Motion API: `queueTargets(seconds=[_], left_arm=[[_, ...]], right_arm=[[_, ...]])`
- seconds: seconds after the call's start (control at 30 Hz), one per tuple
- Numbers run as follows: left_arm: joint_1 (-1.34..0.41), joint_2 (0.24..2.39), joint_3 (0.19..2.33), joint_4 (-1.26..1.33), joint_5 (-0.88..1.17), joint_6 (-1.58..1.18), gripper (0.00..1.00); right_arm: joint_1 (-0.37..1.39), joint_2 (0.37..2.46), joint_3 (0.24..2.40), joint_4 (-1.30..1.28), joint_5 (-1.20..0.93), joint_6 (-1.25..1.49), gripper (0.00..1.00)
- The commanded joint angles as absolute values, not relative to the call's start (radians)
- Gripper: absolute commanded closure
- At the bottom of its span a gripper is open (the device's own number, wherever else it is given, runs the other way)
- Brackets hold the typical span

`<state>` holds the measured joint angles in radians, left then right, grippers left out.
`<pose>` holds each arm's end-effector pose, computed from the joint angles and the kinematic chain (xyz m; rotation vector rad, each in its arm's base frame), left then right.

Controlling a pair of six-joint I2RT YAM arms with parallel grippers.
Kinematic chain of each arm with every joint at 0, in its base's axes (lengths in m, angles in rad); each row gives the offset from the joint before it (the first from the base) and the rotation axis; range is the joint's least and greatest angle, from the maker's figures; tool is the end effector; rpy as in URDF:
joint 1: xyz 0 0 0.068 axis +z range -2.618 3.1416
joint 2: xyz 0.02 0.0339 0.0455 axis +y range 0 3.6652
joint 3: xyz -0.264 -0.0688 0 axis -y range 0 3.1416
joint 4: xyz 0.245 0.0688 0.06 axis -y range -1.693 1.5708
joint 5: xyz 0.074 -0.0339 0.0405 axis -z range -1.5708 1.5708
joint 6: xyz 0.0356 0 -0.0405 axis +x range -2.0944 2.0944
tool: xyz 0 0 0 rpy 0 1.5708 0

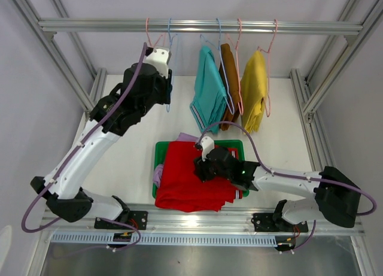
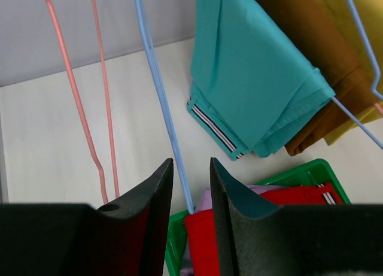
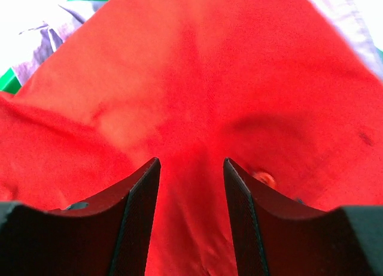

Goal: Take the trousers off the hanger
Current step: Place the hanger at the clothesline, then pick up the hanger from the clothesline.

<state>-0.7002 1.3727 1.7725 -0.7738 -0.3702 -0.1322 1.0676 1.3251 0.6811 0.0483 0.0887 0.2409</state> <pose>0.2149 -0.1642 0.4838 0.3008 1.8997 -0.1991 0.1370 0.2423 0.2090 -0.8507 2.0705 0.6433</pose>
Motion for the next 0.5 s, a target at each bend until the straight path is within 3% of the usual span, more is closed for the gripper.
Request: queueTargets(seconds=[0.0,0.33,0.47], left_arm=[[-0.726,1.359,1.766,-0.767,-0.348,-0.169,0.65],[-0.735,1.482,1.792,-0.595,-0.127,-0.251,0.58],[-0.735,1.571,1.859,-0.542,-0.077,-0.294,0.49]], right_arm=[[1.069,1.247,0.716,-0.044,0.155,0.213,0.49],[1.058,1.069,0.631,-0.086,0.307,0.227,0.49],[1.06,1.045,0.606,-0.083,0.325,0.241,0.47]])
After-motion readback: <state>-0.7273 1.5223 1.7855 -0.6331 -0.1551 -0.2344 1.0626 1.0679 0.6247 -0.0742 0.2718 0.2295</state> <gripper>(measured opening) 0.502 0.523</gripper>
